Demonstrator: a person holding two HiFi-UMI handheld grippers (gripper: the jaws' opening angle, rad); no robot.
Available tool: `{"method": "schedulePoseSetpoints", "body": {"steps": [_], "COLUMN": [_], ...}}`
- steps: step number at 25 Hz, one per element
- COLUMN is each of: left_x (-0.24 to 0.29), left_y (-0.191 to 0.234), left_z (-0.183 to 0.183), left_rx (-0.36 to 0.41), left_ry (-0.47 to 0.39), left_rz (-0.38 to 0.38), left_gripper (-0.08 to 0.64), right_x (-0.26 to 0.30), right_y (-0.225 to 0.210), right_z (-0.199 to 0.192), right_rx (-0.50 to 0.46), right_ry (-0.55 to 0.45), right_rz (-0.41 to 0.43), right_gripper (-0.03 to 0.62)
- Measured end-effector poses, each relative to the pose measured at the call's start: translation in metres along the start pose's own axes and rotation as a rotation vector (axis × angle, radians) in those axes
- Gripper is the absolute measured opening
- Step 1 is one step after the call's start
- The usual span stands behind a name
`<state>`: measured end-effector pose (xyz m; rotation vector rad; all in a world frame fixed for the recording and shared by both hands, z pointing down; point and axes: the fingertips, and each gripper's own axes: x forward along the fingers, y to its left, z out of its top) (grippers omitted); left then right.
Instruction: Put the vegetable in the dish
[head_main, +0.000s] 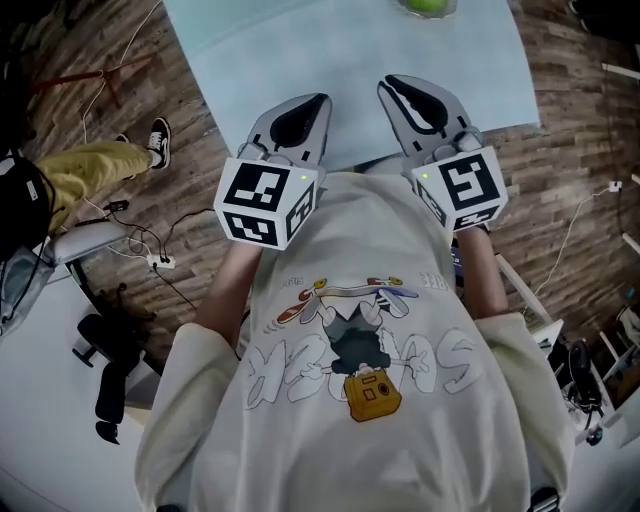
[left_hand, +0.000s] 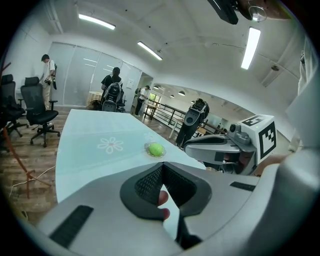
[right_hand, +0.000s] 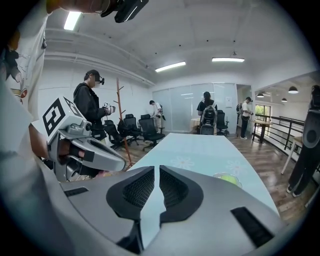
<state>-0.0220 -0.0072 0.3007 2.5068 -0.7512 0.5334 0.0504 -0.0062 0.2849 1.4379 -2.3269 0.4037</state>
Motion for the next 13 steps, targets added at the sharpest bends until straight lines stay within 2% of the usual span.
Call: {"method": "schedulePoseSetpoints", "body": {"steps": [13], "left_x": [-0.017], "left_y": [-0.011], "left_z": [-0.003], "left_rx": [-0.007], "left_ry": [-0.017], "left_rz": [-0.025], "left_gripper": [0.006], "right_x": [-0.009], "right_y": [0.021], "right_z": [0.008], "right_rx": [0.018], "right_ry": [-0.022], "right_rz": [-0.034], "right_gripper": [0.043]}}
